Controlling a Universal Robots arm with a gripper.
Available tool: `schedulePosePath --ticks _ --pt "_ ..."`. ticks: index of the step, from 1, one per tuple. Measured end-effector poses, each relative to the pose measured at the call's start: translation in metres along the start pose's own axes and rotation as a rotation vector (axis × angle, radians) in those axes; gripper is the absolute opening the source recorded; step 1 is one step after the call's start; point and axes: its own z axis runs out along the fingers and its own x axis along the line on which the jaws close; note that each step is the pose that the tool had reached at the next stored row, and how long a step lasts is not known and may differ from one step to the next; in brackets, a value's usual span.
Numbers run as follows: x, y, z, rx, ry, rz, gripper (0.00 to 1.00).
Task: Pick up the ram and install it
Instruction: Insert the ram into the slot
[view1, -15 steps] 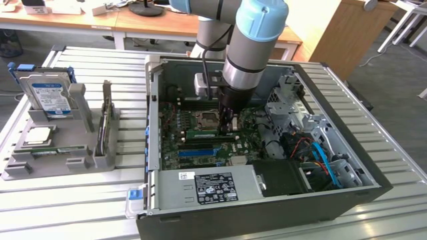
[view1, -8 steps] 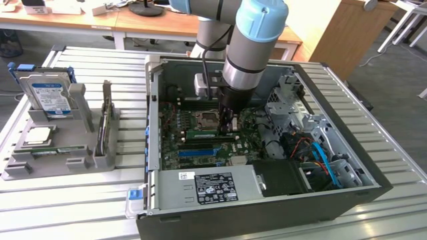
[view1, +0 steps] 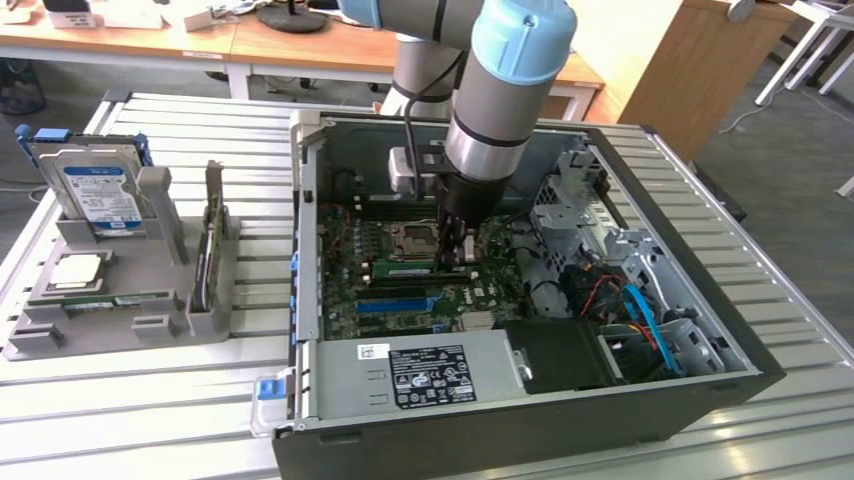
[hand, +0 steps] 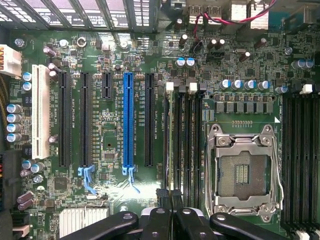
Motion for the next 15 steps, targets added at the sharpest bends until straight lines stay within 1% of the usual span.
schedulePosePath --ticks 15 --pt "0.0000 0.0000 0.0006 -0.0002 -0.0001 -0.004 0.12"
